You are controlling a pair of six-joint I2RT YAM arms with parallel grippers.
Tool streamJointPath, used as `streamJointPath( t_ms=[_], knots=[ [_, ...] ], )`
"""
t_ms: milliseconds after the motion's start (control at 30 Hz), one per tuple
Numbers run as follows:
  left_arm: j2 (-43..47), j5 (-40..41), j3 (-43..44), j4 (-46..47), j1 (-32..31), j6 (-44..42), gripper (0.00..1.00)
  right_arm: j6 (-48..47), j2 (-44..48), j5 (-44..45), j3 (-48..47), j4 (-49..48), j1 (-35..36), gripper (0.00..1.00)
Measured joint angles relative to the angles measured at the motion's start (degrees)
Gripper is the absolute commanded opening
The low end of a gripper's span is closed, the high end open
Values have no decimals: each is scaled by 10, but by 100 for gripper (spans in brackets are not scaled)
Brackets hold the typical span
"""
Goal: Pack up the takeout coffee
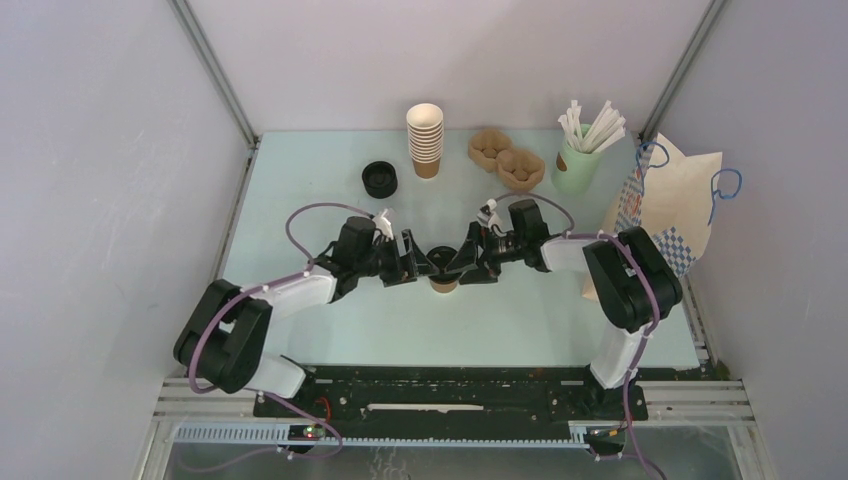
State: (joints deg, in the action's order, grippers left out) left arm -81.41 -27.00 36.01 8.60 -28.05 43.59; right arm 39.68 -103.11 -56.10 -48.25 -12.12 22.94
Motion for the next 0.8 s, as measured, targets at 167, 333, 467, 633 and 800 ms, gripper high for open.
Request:
streamJointPath(
  t_ms=[167,333,467,633,800],
  knots=[
    [-7,-5,0,11,0,5,78,1,-38,-40,-7,-19,-9,74],
    [-16,-5,1,26,0,15,72,2,-80,-98,-17,-43,-21,75],
    [-30,-12,-5,56,0,26,70,4,-99,-125,-16,-61,-27,73],
    [-47,-39,-23,112,13,46,68,19,-104,-129,-18,-73,-27,78],
    [-49,-38,-19,112,20,43,69,34,-90,-109,-19,-67,-25,97]
  ],
)
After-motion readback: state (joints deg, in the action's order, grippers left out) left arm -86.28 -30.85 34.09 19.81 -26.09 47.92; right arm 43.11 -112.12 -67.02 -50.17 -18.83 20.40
